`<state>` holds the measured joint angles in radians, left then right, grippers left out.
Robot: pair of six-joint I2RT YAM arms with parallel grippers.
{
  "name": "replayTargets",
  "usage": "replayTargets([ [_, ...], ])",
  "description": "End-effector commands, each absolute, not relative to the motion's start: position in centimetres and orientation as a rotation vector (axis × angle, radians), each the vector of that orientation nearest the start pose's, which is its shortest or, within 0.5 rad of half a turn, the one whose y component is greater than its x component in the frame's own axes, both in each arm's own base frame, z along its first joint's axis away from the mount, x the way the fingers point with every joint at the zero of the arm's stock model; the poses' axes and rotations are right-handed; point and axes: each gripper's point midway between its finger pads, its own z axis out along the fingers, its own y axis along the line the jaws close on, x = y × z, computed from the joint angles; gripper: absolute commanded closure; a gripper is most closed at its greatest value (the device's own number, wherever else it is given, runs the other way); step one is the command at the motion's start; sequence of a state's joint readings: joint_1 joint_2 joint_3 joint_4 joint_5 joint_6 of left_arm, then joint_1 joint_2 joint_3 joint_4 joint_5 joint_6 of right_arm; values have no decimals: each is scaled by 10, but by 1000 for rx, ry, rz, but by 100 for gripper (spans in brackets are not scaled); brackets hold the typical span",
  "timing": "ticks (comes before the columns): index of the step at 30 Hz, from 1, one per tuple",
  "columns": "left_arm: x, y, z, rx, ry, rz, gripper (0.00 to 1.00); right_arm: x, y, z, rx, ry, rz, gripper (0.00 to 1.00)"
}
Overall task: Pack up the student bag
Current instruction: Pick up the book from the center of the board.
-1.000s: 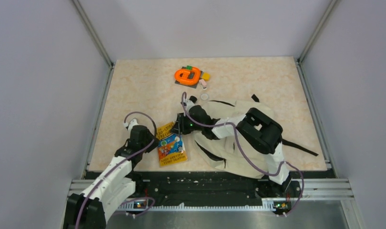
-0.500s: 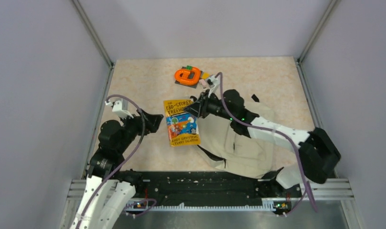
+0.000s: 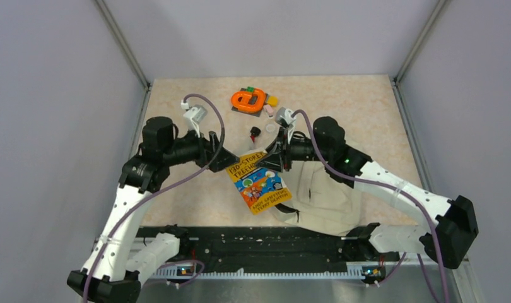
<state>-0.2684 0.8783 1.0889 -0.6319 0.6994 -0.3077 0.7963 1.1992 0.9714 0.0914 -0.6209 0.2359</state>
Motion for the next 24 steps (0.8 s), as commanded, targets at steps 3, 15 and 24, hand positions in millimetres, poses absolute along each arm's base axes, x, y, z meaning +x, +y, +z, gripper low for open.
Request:
replayTargets([
  [3, 167, -201, 308, 627, 1986, -1299, 2, 158, 345, 331, -1142, 1394, 1329, 100],
  [15, 151, -213, 268, 680, 2115, -1390, 2, 148, 352, 329, -1261, 1355, 1392, 100],
  [24, 150, -228, 285, 714, 1994, -1493, 65, 173, 357, 314, -1163, 1489, 1305, 89],
])
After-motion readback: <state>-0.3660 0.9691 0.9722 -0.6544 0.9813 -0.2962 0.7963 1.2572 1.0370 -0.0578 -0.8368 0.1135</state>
